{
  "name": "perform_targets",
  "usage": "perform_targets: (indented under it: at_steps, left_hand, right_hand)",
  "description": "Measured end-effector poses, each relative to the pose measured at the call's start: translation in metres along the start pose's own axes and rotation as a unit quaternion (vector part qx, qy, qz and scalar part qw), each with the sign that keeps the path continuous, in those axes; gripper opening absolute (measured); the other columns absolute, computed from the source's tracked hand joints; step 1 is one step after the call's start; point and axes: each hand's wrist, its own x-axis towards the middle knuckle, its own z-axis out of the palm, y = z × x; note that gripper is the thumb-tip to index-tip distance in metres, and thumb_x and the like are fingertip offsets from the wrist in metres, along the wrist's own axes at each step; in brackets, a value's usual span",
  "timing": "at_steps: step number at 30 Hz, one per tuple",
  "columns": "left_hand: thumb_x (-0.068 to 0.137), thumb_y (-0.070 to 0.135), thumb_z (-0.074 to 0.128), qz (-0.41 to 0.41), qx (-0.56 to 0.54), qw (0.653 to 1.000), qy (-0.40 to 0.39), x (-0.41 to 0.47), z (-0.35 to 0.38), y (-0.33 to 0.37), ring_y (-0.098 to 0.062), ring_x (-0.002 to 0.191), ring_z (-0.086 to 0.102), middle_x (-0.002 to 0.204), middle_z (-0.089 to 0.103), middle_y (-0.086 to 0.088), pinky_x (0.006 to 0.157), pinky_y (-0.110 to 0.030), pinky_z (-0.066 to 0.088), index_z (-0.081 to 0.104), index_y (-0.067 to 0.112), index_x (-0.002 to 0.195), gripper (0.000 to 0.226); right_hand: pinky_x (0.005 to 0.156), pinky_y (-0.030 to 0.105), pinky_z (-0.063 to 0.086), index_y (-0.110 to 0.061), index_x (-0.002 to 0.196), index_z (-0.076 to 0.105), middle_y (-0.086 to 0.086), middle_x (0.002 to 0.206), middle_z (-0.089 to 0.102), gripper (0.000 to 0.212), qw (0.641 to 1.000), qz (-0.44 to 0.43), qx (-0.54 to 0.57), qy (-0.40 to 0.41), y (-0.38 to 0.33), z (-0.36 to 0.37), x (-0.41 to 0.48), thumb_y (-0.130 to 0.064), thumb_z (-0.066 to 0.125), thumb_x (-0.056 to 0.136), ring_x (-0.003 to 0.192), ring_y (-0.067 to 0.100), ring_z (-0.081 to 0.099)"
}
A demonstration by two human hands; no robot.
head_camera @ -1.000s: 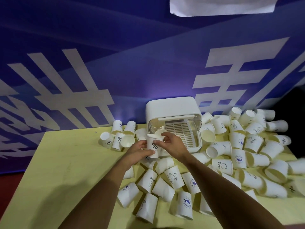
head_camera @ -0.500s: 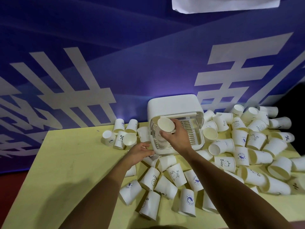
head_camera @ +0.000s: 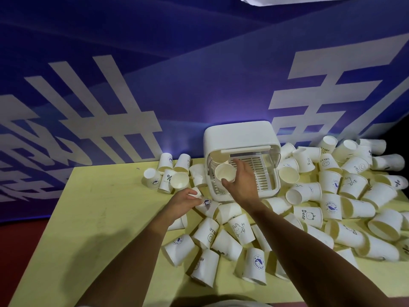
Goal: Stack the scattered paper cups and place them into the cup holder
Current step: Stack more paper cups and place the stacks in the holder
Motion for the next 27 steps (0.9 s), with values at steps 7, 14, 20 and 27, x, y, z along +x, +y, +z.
perform_targets:
  at_steps: [7,14,20,27]
  left_hand:
    - [0.082,0.029,0.078,-0.01,0.041,0.998,0.056,-0.002,-0.01,-0.03,-0.016,0.103,0.063,0.113,0.065,-0.001,0.093,-0.032,0.05,0.062,0.017,0.115,0.038]
    - [0.078,0.041,0.069,-0.024,0.284,0.95,0.128,-0.021,-0.025,-0.07,-0.027,0.126,0.049,0.135,0.053,-0.002,0.102,-0.037,0.043,0.05,0.02,0.137,0.066]
    - [0.08,0.036,0.067,-0.046,0.331,0.937,0.105,-0.029,-0.029,-0.091,-0.029,0.133,0.041,0.144,0.046,0.001,0.106,-0.042,0.038,0.04,0.028,0.145,0.072]
    - [0.08,0.033,0.067,-0.044,0.316,0.942,0.099,-0.023,-0.028,-0.097,-0.026,0.137,0.036,0.147,0.042,0.003,0.108,-0.042,0.034,0.036,0.027,0.148,0.075]
  right_hand:
    - [0.097,0.036,0.046,-0.014,0.129,0.059,0.005,0.126,0.062,0.045,0.997,-0.055,-0.008,-0.045,-0.011,0.013,-0.018,-0.029,0.067,0.087,0.115,0.023,0.056]
    - [0.096,0.033,0.045,-0.015,0.133,0.056,0.007,0.127,0.061,0.05,0.982,-0.061,-0.022,-0.176,-0.021,0.044,-0.044,-0.029,0.069,0.087,0.115,0.025,0.057]
    - [0.089,0.036,0.048,-0.015,0.125,0.056,0.008,0.118,0.063,0.044,0.947,-0.063,-0.216,-0.228,-0.015,0.066,-0.059,-0.038,0.061,0.087,0.104,0.028,0.061]
    - [0.095,0.038,0.045,-0.015,0.13,0.055,0.007,0.121,0.061,0.048,0.95,-0.057,-0.21,-0.222,-0.01,0.08,-0.06,-0.035,0.062,0.087,0.108,0.027,0.058]
